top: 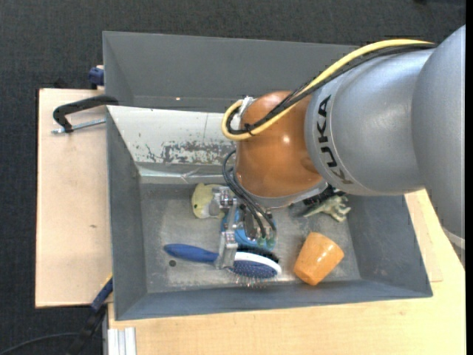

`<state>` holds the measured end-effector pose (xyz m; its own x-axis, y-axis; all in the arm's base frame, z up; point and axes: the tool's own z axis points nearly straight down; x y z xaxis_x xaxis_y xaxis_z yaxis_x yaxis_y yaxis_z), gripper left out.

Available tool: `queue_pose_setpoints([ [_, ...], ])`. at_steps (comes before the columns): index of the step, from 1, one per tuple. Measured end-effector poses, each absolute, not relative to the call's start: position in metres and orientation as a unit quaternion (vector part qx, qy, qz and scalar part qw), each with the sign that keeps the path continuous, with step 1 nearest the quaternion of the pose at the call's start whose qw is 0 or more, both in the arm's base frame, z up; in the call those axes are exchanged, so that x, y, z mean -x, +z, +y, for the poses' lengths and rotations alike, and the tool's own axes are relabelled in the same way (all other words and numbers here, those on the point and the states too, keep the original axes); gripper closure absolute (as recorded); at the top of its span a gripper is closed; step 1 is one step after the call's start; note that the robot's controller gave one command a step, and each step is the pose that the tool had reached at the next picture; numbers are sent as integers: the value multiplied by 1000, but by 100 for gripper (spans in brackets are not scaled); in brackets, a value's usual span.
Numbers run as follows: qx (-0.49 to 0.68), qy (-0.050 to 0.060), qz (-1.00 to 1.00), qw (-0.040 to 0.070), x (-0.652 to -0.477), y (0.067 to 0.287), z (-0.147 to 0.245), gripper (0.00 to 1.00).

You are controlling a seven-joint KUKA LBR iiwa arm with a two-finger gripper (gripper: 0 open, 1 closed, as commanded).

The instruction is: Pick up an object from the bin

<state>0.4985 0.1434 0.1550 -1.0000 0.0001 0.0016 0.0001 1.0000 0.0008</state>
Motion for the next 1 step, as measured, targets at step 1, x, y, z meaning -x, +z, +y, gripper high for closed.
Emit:
queue_pose_setpoints([
  [1,-22,0,-1000,-6,-509,216,87,0],
])
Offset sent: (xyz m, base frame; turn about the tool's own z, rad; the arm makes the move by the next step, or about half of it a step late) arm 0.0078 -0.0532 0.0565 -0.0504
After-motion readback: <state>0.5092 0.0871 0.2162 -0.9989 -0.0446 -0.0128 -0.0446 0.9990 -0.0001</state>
